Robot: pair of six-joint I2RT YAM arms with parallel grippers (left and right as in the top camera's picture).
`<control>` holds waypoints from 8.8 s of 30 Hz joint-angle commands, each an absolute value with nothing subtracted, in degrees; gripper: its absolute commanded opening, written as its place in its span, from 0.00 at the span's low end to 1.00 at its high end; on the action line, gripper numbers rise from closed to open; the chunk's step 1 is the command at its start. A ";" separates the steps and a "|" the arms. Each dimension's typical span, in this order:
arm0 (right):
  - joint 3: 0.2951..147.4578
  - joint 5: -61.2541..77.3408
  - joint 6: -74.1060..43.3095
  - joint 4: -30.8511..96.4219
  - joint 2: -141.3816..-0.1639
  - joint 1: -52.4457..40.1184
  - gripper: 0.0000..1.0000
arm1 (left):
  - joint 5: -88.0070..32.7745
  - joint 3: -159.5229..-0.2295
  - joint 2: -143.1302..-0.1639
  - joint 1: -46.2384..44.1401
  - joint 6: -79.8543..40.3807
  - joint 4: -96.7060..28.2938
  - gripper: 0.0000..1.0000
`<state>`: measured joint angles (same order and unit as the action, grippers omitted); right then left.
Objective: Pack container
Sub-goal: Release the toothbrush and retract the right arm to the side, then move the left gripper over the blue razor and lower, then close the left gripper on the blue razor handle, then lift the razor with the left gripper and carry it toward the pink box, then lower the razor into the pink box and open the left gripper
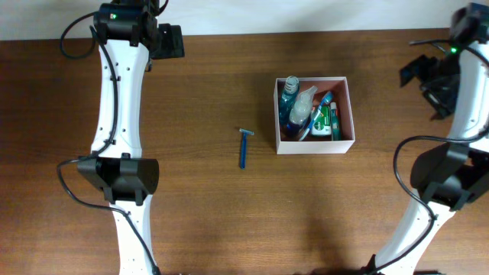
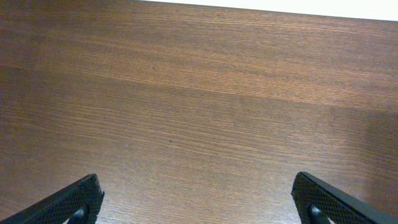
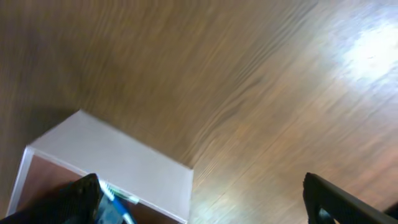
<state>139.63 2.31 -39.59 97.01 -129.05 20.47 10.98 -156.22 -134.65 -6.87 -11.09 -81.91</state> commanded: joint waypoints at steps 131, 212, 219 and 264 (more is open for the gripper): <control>139.37 -19.75 -39.29 95.13 -127.98 36.29 0.99 | -1.10 -109.38 -135.11 -29.52 -21.87 -72.77 0.99; 139.37 -19.75 -39.29 95.13 -127.98 36.29 0.99 | 1.32 -172.44 -135.33 -34.48 -13.06 -78.11 0.01; 139.37 -19.75 -39.29 95.13 -127.98 36.29 0.99 | 1.26 -172.42 -137.05 -38.61 -11.84 -76.93 0.01; 139.37 -19.75 -39.29 95.13 -127.98 36.29 0.99 | -4.78 -172.46 -152.38 -44.82 -4.21 -76.09 0.65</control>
<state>139.63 -18.63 -38.96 95.15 -129.05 36.45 -4.14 -172.07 -153.38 -46.06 -4.69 -75.81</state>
